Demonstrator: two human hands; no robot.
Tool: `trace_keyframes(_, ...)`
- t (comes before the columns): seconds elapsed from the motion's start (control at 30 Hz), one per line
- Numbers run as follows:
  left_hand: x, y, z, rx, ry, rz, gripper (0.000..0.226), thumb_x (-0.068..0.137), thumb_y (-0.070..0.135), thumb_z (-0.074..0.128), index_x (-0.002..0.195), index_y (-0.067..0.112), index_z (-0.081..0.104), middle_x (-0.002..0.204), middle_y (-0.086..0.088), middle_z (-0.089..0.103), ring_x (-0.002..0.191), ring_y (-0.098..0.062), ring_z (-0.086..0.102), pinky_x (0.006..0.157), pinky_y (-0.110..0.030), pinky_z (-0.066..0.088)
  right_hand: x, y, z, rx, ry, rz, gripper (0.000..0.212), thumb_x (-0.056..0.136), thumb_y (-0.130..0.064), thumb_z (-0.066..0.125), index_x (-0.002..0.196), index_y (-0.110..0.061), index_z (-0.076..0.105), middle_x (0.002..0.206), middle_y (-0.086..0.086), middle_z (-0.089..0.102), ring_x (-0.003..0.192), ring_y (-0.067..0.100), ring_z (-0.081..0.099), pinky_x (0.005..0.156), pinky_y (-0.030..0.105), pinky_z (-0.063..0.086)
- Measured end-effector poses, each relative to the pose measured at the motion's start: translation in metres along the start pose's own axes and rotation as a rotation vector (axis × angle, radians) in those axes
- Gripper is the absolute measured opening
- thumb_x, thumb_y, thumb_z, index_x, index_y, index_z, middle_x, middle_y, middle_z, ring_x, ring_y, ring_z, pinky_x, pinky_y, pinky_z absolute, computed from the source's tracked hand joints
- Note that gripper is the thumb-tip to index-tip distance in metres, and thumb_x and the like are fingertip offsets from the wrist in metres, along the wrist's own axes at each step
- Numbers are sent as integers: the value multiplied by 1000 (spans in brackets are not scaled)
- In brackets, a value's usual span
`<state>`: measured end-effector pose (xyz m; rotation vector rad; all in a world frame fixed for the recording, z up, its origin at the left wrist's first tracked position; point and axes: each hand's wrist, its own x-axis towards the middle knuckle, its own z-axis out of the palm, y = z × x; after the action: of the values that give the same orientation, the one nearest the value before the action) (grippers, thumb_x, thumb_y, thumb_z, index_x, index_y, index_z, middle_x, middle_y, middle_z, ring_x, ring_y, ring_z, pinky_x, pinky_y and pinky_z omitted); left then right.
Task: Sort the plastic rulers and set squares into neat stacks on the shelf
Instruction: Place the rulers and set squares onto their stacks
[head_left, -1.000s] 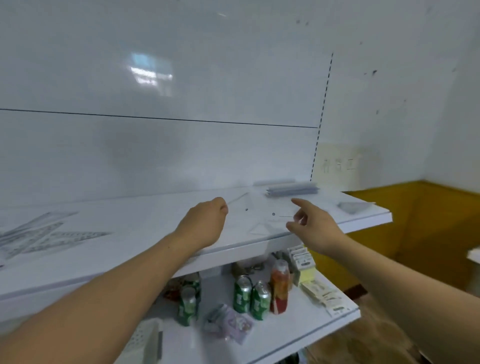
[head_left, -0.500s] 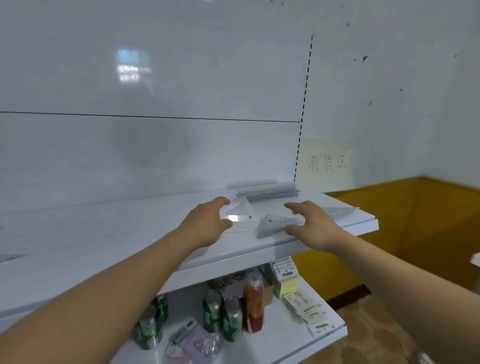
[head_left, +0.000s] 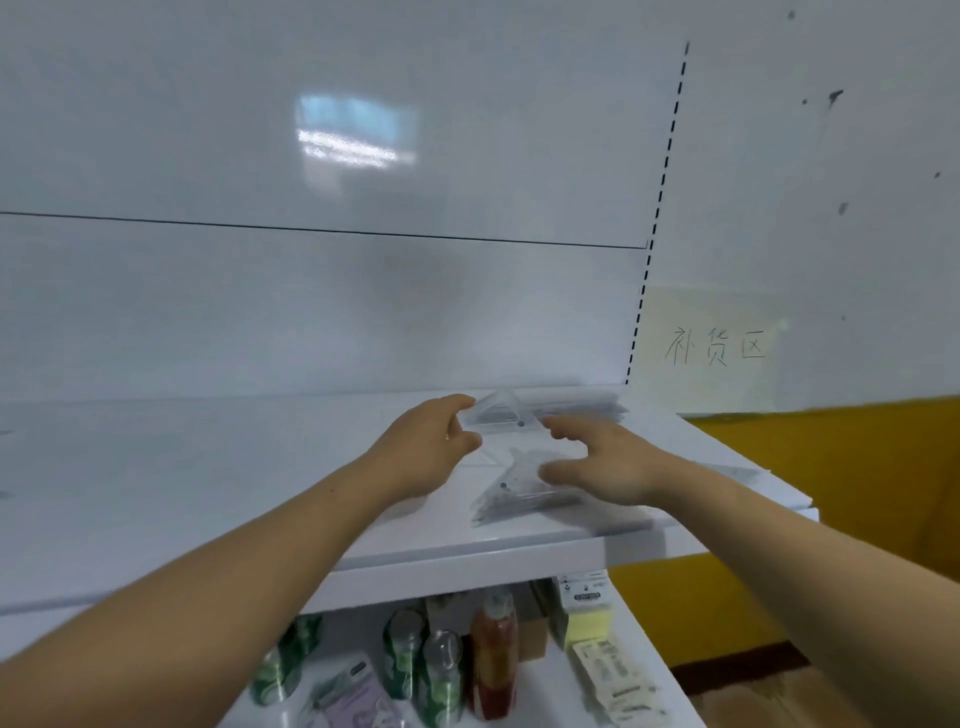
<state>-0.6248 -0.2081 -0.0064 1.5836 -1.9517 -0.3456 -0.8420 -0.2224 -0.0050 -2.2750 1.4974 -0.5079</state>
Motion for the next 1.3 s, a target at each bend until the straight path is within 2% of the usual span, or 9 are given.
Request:
trace_keyframes(0.07, -2, 19, 8, 5, 36, 11, 47, 93, 34, 52, 138, 28, 40, 102, 8, 55, 88, -10, 52, 80, -23, 38, 2, 4, -8, 122, 64, -74, 47, 87, -46, 57, 128, -23, 55, 118, -3, 59, 106, 13, 53, 88, 29, 38)
trace_keyframes(0.17, -4, 48, 22, 33, 79, 20, 47, 92, 35, 53, 137, 30, 40, 97, 11, 54, 82, -6, 52, 79, -24, 42, -1, 10, -19, 383, 144, -108, 27, 91, -34, 57, 91, -8, 64, 80, 5, 61, 74, 14, 53, 70, 30, 41)
trace_keyframes(0.27, -5, 70, 37, 60, 108, 7, 51, 91, 37, 55, 139, 30, 38, 98, 13, 55, 84, -8, 54, 81, -27, 46, -3, 23, -27, 587, 212, -46, 25, 91, -27, 58, 90, -3, 64, 84, 7, 71, 77, 16, 65, 76, 34, 51)
trace_keyframes(0.43, -11, 87, 59, 207, -24, -117, 82, 81, 58, 60, 147, 28, 23, 150, 2, 35, 133, -19, 38, 108, -39, 34, -7, 52, -40, 826, 321, 31, 16, 91, -24, 60, 81, -11, 58, 88, 13, 70, 84, 27, 69, 73, 35, 57)
trace_keyframes(0.57, -12, 84, 66, 412, -164, -163, 80, 80, 71, 48, 146, 31, 26, 155, 3, 24, 139, -23, 27, 111, -46, 27, -14, 63, -55, 901, 478, -5, 12, 91, -19, 57, 81, -14, 52, 86, 8, 68, 84, 25, 69, 74, 38, 57)
trace_keyframes(0.67, -11, 79, 70, 393, -214, -170, 66, 87, 60, 47, 143, 28, 33, 149, 0, 32, 133, -24, 35, 108, -44, 32, -20, 76, -69, 438, 600, -170, 14, 95, -26, 51, 87, -16, 49, 80, 3, 63, 74, 22, 62, 69, 38, 50)
trace_keyframes(0.77, -12, 77, 72, 396, -220, -150, 56, 92, 47, 48, 142, 27, 35, 146, -2, 34, 130, -25, 37, 107, -41, 34, -27, 101, -70, -304, 498, -362, 15, 98, -29, 44, 94, -17, 52, 83, 1, 61, 69, 21, 55, 62, 35, 46)
trace_keyframes(0.83, -12, 76, 73, 391, -204, -145, 52, 93, 44, 47, 141, 26, 37, 145, -3, 35, 128, -25, 38, 107, -39, 34, -32, 116, -62, -497, 390, -367, 19, 99, -31, 40, 100, -19, 54, 92, -1, 62, 75, 18, 54, 61, 30, 42)
trace_keyframes(1.3, -14, 76, 77, 401, -159, -125, 46, 96, 39, 43, 141, 28, 38, 143, -1, 36, 126, -22, 40, 105, -36, 35, -47, 136, -48, -528, 161, -301, 60, 87, -66, 39, 129, -25, 50, 125, -6, 54, 110, 12, 47, 94, 26, 39)
